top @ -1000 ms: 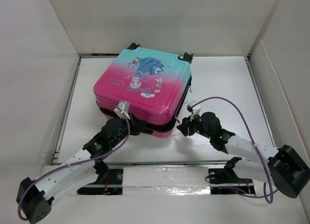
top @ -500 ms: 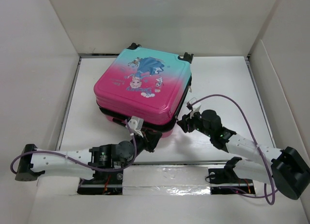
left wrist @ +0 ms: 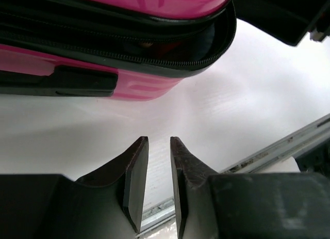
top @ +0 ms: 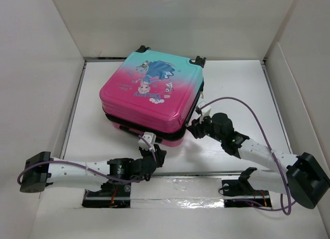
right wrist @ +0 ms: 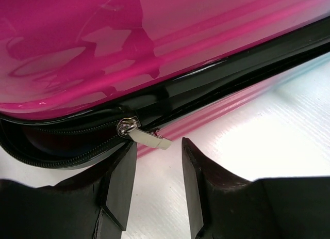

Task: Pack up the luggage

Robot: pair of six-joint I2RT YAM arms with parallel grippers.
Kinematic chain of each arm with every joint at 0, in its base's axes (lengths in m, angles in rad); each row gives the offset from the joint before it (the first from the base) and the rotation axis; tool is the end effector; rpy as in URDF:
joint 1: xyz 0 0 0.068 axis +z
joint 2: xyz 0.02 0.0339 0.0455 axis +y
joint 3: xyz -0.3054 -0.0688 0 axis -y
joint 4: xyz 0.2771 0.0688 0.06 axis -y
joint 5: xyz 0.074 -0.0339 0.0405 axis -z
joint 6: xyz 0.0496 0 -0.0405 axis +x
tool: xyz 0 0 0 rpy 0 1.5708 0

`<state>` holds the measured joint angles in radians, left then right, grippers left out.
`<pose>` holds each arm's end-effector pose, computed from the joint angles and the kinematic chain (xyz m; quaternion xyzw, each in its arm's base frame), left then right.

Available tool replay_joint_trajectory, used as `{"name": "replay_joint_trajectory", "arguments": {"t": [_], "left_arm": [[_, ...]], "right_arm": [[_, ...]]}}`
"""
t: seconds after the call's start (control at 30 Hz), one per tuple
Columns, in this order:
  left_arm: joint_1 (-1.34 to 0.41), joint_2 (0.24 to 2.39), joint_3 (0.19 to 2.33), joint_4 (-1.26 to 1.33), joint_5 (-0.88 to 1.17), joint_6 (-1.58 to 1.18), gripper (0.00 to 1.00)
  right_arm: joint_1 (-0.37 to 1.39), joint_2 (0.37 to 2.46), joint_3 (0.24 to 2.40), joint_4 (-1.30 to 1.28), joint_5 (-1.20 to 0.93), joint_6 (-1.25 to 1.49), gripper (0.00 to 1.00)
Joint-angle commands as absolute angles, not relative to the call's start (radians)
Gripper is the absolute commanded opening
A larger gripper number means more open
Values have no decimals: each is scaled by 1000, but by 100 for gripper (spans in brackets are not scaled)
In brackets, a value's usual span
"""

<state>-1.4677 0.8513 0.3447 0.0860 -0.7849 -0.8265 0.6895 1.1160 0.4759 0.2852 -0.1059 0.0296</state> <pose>0.0544 -0.1851 0.2167 0.0469 0.8014 -0.3262 0.4992 0.1969 0.1692 0.2276 -0.2942 0.7657 0.2414 0.5186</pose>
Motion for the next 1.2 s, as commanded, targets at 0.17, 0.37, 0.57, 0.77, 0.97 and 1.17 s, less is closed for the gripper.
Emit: {"name": "replay_joint_trajectory", "arguments": {"t": [0.17,0.37,0.57,0.77,0.97,1.17], "left_arm": [[-1312,882,382,281,-649,-727,23],[-1266,936,387,337,-621,-696,23],[-1177,977,405,420,-588,-638,23],[-1063,1037,429,532,-509,-581,23],[-1063,1124,468,603,-479,-566,23],[-1063,1103,460,585,-463,-577,23]], "right_arm": [[733,1161,540,313,-129,-18,32],[742,1146,525,325,-129,-9,0],[813,1074,466,301,-95,77,0],[942,971,414,213,-66,179,0],[1141,962,434,183,-9,288,0],[1116,951,483,37,321,309,0]]}}
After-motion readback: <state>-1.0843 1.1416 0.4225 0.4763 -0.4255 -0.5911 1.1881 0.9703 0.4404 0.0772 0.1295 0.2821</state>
